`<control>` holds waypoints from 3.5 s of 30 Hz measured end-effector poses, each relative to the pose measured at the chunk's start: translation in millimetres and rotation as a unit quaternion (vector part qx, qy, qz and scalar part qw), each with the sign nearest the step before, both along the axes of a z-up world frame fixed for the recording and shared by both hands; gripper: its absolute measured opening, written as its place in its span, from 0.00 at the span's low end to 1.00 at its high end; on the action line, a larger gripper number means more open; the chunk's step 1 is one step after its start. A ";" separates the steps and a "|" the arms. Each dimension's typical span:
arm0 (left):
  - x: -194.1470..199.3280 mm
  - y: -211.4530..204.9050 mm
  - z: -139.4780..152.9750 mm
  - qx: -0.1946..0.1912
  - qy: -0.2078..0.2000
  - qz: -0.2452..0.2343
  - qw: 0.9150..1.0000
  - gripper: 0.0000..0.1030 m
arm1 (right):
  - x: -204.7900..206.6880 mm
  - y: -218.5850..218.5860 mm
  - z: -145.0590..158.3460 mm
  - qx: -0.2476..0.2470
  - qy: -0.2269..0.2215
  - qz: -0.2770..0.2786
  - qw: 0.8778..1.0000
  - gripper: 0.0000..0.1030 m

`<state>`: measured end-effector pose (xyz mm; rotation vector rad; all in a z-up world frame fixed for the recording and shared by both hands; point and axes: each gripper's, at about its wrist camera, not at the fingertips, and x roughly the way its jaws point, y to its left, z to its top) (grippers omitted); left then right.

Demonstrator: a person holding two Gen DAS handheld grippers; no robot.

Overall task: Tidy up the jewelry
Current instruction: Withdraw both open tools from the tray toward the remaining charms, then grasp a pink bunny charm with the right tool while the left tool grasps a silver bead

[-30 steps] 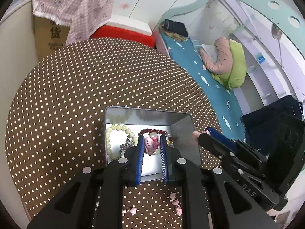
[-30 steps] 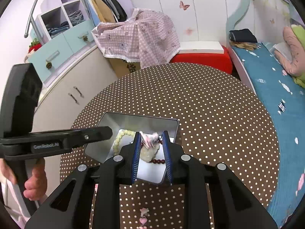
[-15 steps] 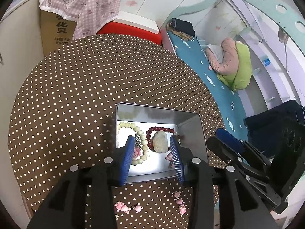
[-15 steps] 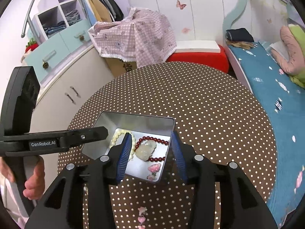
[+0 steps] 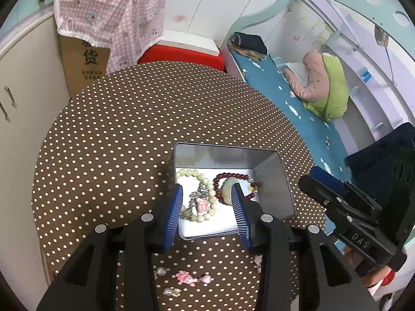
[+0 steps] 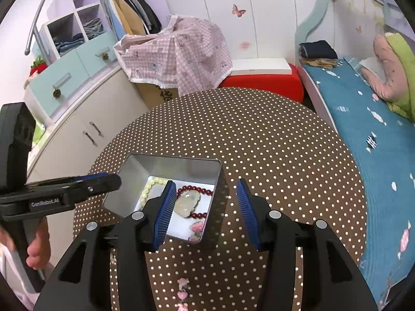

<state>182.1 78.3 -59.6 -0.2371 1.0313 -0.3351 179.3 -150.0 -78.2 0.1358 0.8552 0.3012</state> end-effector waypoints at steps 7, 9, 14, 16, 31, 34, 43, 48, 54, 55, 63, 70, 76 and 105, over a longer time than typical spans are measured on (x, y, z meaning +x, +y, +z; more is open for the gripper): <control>-12.4 8.2 -3.9 0.023 -0.007 0.004 1.000 0.36 | -8.2 -11.7 -4.8 -0.003 0.003 -0.014 1.000 0.47; -14.5 13.4 -5.9 0.026 -0.005 0.008 1.000 0.36 | -10.5 -15.9 -6.4 -0.005 0.005 -0.020 1.000 0.47; -18.3 24.5 -7.6 0.030 -0.001 0.023 0.999 0.36 | -19.2 -18.7 -13.6 -0.011 0.016 -0.019 1.000 0.47; -21.5 28.9 -9.8 0.034 0.001 0.027 0.999 0.36 | -23.6 -18.4 -15.4 -0.011 0.020 -0.018 1.000 0.47; -64.1 48.7 -38.1 0.045 0.039 0.028 0.998 0.36 | -59.3 -2.5 -32.5 -0.013 0.044 0.009 0.999 0.47; -72.3 51.4 -46.5 0.045 0.049 0.026 0.997 0.36 | -63.8 1.0 -38.7 -0.014 0.054 0.011 0.998 0.47; -94.0 43.8 -55.9 0.040 0.048 0.001 0.998 0.49 | -77.1 25.4 -45.4 -0.016 0.064 0.043 0.997 0.47; -100.6 25.7 -60.3 0.057 0.046 -0.012 0.997 0.49 | -81.4 41.7 -48.9 -0.019 0.069 0.066 0.995 0.47; -100.0 3.7 -70.0 0.073 0.047 -0.028 0.996 0.49 | -85.0 47.9 -53.1 -0.025 0.078 0.077 0.994 0.47; -99.7 -0.6 -69.6 0.075 0.042 -0.028 0.996 0.49 | -85.1 47.6 -53.6 -0.027 0.080 0.076 0.994 0.47; -100.0 -2.2 -72.2 0.104 0.024 -0.025 0.994 0.15 | -86.5 53.7 -55.0 -0.031 0.077 0.085 0.993 0.47; -99.0 17.0 -71.9 0.067 0.032 -0.008 0.997 0.10 | -83.9 81.6 -49.8 -0.030 0.064 0.137 0.988 0.47; -103.7 30.6 -66.2 0.060 0.026 -0.001 0.998 0.10 | -74.0 107.5 -56.9 -0.042 0.072 0.172 0.982 0.46; -98.6 38.1 -44.6 0.059 0.001 0.011 0.998 0.10 | -58.1 79.6 -68.6 -0.001 0.086 0.140 0.986 0.12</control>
